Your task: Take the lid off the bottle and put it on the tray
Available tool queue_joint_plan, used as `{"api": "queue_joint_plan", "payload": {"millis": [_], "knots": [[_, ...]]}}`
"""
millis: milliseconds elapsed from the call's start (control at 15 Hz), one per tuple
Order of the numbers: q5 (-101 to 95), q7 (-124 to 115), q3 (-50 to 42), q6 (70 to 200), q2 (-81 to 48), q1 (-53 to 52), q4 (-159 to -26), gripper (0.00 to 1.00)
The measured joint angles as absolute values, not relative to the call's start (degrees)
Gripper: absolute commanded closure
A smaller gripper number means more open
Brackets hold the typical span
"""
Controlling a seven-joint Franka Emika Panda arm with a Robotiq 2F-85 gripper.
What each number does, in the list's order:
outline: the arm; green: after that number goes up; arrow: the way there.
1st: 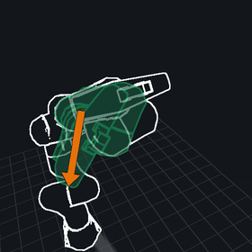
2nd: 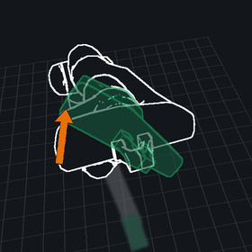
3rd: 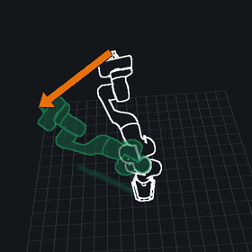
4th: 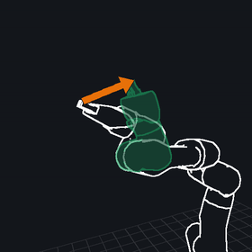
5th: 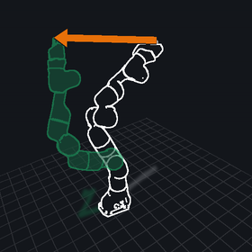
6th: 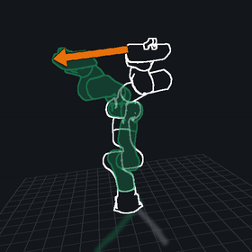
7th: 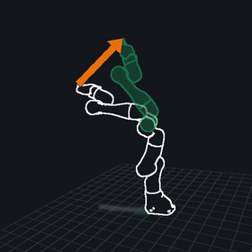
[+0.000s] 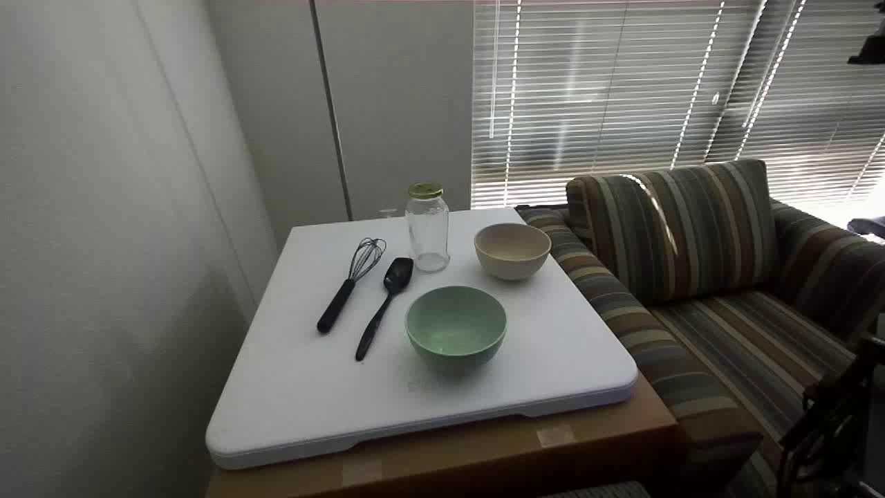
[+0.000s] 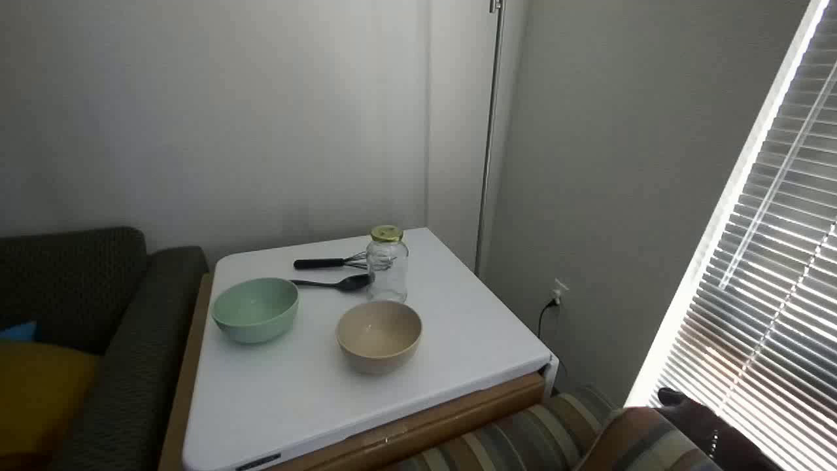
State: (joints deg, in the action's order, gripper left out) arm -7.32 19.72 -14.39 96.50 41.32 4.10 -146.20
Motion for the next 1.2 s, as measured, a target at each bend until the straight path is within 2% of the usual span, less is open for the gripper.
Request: {"api": "queue_joint_plan", "payload": {"millis": [400, 800, 1200], "knots": [[-7.2, 20.9, -14.4, 98.0, 38.0, 2.4, -145.0, 0.00], [-4.9, 22.0, -13.7, 105.7, 19.6, -6.0, -136.2, 0.00], [-1.7, 18.1, -8.3, 108.5, 0.6, -5.7, -122.0, 0.00]]}}
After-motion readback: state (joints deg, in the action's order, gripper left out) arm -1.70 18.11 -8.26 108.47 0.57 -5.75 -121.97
